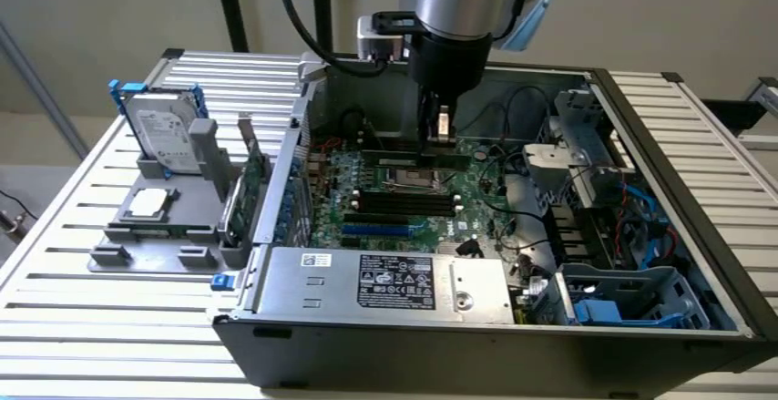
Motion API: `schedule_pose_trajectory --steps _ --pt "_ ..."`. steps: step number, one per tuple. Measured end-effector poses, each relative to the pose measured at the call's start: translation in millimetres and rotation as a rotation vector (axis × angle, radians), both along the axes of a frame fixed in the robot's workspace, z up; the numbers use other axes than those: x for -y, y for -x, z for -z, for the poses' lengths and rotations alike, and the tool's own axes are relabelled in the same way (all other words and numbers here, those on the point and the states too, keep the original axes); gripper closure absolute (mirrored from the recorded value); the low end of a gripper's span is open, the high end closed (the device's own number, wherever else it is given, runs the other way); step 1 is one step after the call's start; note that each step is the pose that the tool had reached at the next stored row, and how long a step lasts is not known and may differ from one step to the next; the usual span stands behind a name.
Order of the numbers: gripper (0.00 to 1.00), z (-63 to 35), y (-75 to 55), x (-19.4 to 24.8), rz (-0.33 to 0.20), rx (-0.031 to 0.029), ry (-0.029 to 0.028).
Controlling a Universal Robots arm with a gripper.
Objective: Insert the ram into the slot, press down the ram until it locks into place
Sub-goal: 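Insert the ram into the slot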
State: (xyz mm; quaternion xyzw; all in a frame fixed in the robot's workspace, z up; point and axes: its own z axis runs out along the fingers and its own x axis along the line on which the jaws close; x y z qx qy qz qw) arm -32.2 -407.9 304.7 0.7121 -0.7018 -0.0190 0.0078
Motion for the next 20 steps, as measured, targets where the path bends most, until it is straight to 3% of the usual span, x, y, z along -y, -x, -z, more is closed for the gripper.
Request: schedule_pose_trajectory --steps 20 --pt "0.86 36.5 -0.1 0.1 0.001 0.0001 -0.0001"
